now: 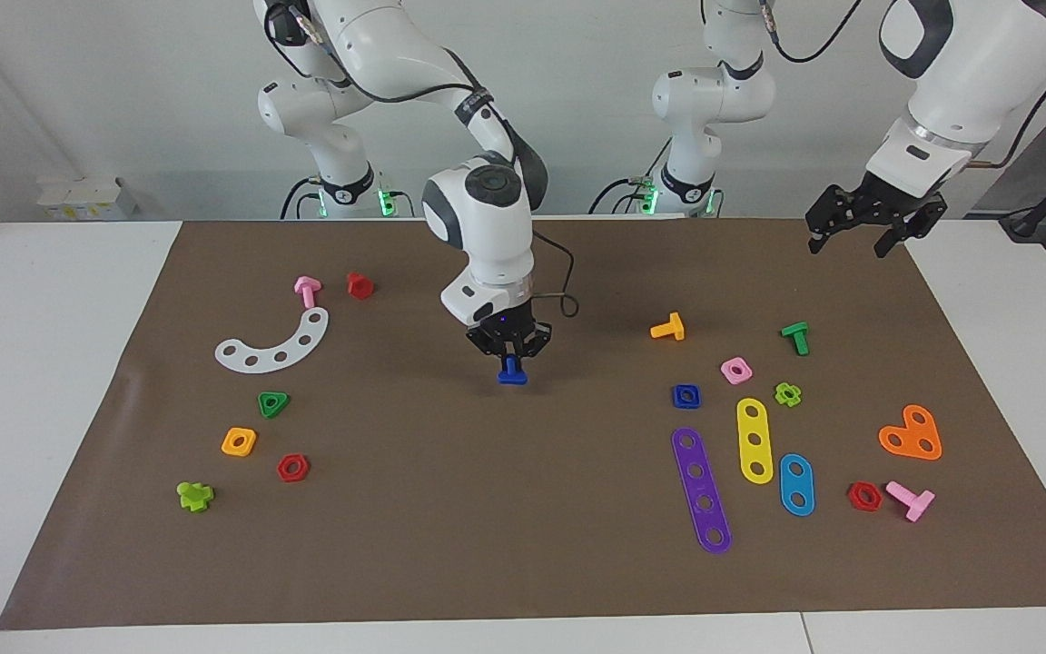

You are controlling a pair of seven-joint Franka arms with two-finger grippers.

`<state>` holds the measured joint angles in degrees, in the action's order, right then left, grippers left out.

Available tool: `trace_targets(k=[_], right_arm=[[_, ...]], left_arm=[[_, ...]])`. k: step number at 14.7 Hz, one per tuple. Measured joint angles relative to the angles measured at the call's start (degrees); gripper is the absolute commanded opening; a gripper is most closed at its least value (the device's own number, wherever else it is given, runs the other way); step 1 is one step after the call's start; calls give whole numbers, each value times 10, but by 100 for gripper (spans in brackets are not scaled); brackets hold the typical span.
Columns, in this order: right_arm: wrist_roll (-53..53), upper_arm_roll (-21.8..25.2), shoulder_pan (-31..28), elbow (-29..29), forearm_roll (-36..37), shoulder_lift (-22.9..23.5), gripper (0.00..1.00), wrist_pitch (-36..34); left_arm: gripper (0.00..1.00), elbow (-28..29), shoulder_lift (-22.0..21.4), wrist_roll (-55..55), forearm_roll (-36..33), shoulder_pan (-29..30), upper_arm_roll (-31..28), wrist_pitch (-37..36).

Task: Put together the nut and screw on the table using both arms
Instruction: 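Carry the blue bolt to the table centre and set it down, then withdraw the right gripper while the left gripper reaches the blue nut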

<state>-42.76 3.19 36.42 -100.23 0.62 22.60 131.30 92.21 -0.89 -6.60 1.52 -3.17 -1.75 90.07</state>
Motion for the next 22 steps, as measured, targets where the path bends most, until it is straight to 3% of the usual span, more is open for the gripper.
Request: trace_targets(k=[5,6,8,9,15,18,22], right_arm=[[-17,0,10,2,0,38,0,44],[-21,0,11,2,0,41,8,53],[-34,0,18,2,0,48,88,66],[-38,0,21,1,0,51,100,68],[-41,4,22,4,0,43,100,61],[-41,13,2,14,0,-16,100,6],[33,15,-88,14,1,-106,100,-74]], left_arm=[[100,0,0,0,0,0,0,0],[100,0,0,0,0,0,0,0],[100,0,0,0,0,0,0,0],[100,0,0,0,0,0,0,0],[100,0,0,-2,0,-1,8,0],[100,0,0,-2,0,-9,17,0],[100,10,0,-1,0,-28,21,18]])
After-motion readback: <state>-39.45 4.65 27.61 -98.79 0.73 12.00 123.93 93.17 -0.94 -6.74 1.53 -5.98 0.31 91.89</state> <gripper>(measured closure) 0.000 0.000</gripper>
